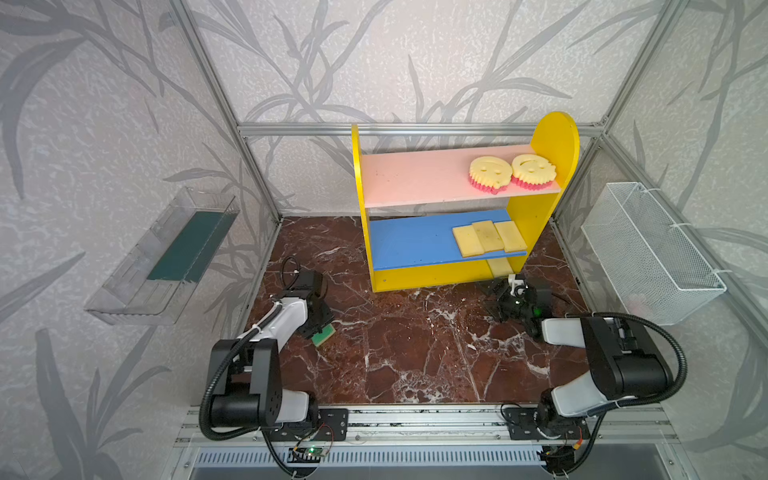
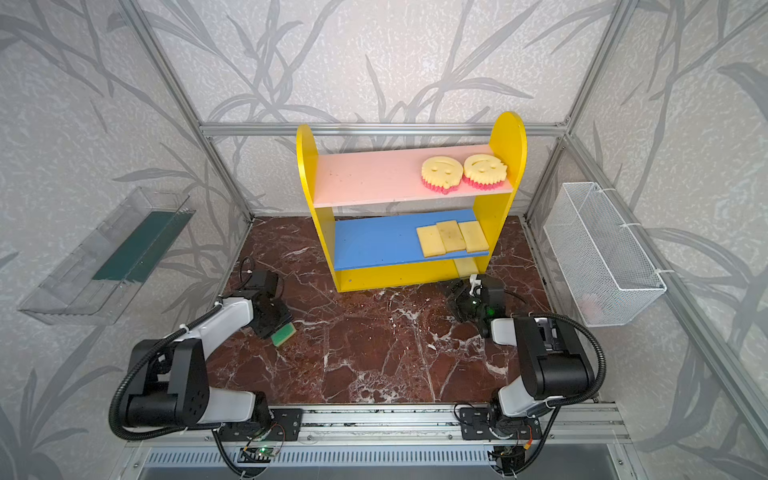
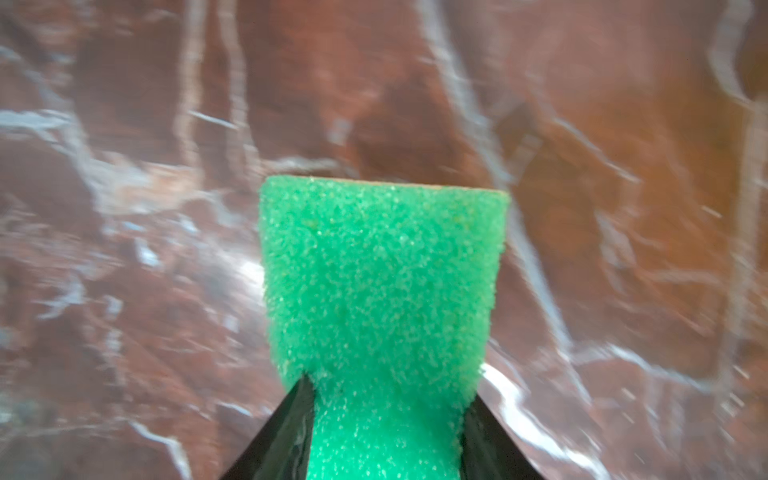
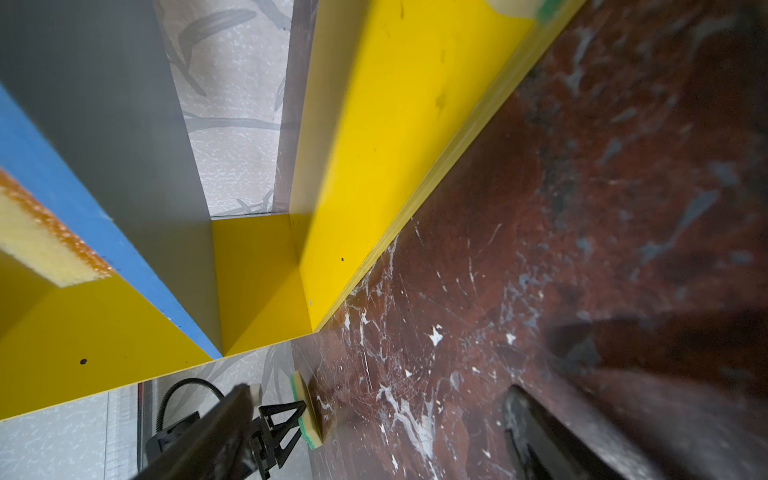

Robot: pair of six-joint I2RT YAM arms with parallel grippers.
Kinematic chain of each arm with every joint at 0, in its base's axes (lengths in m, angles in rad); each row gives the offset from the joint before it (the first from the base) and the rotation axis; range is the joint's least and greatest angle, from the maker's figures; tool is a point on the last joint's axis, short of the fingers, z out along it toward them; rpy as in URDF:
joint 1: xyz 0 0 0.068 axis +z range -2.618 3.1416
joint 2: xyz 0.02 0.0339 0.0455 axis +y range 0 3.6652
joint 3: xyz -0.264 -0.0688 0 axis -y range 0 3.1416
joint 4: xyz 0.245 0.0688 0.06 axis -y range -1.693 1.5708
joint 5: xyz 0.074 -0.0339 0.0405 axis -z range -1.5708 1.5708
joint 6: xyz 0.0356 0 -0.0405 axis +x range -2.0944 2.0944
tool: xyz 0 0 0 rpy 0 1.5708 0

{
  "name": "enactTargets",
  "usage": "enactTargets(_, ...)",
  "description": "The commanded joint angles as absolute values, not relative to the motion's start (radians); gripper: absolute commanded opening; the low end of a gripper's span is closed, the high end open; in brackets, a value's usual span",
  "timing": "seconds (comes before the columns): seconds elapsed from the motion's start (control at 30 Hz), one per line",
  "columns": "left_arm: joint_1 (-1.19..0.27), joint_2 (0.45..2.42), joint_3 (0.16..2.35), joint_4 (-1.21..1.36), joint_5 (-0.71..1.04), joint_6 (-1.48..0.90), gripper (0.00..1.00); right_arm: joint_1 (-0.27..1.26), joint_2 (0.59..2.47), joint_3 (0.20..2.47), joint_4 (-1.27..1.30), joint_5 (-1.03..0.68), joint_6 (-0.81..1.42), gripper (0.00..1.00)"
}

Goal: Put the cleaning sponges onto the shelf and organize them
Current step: 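Lift the green sponge with the left gripper and carry it toward the shelf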

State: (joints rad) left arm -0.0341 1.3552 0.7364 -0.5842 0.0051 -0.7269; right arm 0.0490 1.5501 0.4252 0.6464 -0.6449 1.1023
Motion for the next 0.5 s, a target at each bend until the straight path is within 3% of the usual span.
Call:
enactTargets(0.0, -0.110, 1.268, 0.767, -0.611, 0.043, -0.776, 0.52, 0.068, 1.544, 0.446, 0.621, -0.641, 1.060, 0.92)
enactTargets(0.13, -0.250, 1.197, 0.760, -0.605, 0.055, -0.834, 0.51, 0.072, 1.467, 0.454, 0.490, -0.617, 0.987, 0.92)
enactTargets(0.37, -0.498, 1.208, 0.786, -0.530, 0.030, -0.903, 0.52, 0.073, 1.141, 0.406, 0.123, -0.501, 0.801, 0.93)
enactTargets(0.4, -0.506, 1.215, 0.804, -0.552, 0.015, -0.891, 0.55, 0.072, 1.097, 0.400, 0.087, -0.490, 0.786, 0.93)
enactTargets(0.47, -0.505, 1.204, 0.822, -0.599, -0.031, -0.869, 0.69, 0.072, 1.011, 0.381, 0.033, -0.468, 0.763, 0.94)
